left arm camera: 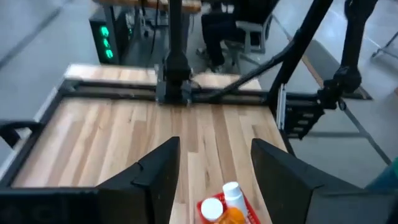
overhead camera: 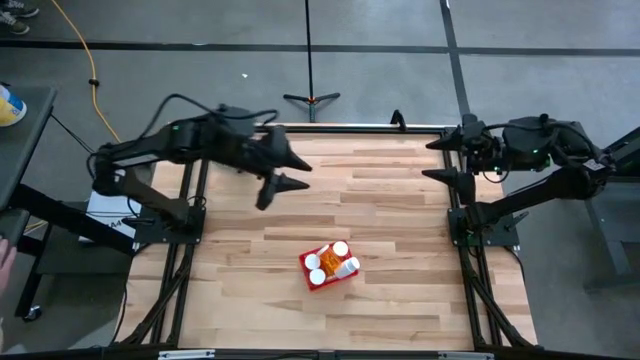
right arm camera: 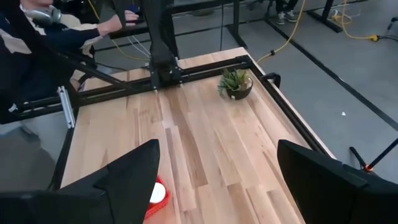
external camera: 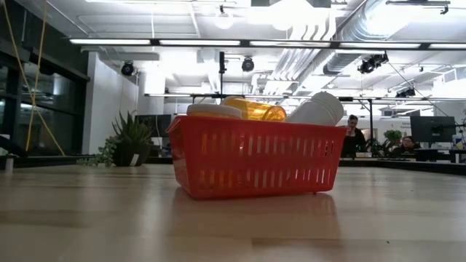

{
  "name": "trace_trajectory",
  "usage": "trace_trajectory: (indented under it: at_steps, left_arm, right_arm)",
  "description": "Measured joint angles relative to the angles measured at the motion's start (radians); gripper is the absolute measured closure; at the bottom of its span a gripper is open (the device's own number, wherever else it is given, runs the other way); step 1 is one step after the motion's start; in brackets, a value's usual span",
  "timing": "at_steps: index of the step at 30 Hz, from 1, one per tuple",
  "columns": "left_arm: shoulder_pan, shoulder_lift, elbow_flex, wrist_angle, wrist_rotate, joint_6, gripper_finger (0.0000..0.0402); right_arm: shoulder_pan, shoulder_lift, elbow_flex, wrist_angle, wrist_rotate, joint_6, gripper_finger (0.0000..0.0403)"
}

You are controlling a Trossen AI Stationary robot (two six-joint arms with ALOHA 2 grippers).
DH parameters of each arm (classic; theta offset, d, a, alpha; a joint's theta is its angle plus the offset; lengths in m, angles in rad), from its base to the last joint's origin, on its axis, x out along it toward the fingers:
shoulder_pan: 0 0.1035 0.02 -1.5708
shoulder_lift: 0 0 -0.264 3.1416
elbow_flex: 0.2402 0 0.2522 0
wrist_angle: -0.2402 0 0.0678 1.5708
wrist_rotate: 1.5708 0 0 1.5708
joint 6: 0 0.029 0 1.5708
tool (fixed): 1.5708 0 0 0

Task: Pick and place pill bottles into a basket
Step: Return to Home Position

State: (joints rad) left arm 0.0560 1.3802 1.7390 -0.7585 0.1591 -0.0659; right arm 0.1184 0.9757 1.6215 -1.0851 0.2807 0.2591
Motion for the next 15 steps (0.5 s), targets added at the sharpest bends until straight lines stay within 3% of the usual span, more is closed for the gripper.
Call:
trace_trajectory:
  at_steps: [8, 15]
  left_arm:
    - [-0.079, -0.151, -0.019, -0.024, -0.134, -0.023, 0.0170]
    - [-0.143, -0.378, -0.341, 0.185, -0.229, -0.121, 0.0170]
  right_arm:
    - [0.000, -0.015, 0.000, 0.000, -0.007, 0.003, 0.0086]
    - [0.000, -0.050, -0.001, 0.016, -0.027, 0.020, 0.0086]
